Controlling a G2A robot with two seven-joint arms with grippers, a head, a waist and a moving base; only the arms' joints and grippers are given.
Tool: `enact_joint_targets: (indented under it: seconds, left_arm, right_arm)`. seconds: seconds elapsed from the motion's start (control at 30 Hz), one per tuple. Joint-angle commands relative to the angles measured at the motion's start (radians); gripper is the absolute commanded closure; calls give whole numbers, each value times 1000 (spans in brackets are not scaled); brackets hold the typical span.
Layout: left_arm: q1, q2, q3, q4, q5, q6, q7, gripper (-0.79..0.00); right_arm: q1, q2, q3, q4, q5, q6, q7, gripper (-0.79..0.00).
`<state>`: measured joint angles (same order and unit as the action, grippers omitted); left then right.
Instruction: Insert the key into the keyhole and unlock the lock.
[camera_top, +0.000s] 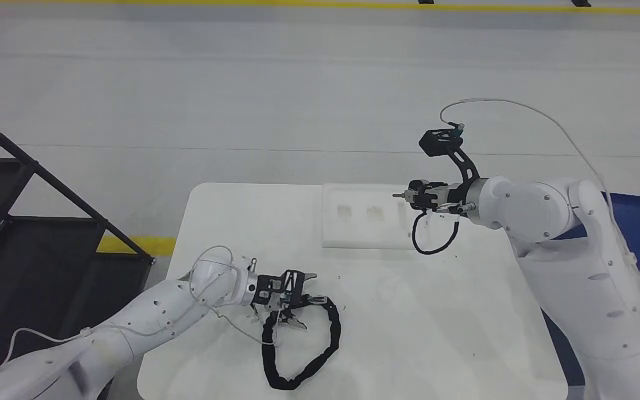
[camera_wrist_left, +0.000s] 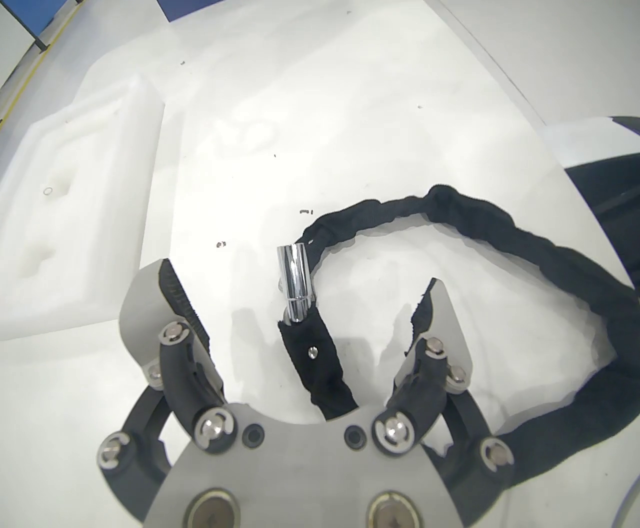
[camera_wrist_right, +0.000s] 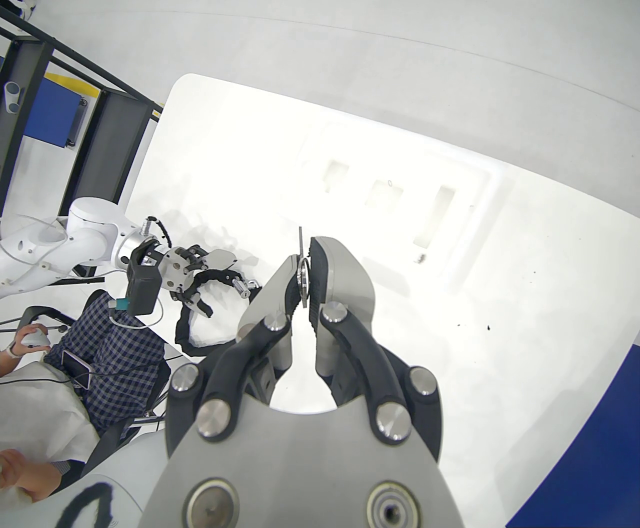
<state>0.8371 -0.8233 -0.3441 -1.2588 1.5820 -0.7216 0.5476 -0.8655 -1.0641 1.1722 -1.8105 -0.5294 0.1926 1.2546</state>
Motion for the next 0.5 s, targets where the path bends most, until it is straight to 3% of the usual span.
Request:
enact_joint_targets:
  seconds: [0.0,0.13,0.2,0.27,0.37,0.47]
  left_arm:
    - [2,-8,3,11,14,5,-1,-785]
    - [9,-23,1,39,14,12,7,-776]
    - [11,-29,-1,52,19,17,10,-699]
    - [13,-34,-4,64,22,18,16,-566]
    - [16,-41,-9,78,27,22,21,-526]
    - [19,-49,-14,90,27,26,22,-554]
  right_arm:
    - [0,0,0,0,0,0,0,0]
    - [0,0,0,0,0,0,0,0]
    - [0,0,0,0,0,0,0,0]
    - [0,0,0,0,0,0,0,0]
    - [0,0,0,0,0,0,0,0]
    - [0,0,0,0,0,0,0,0]
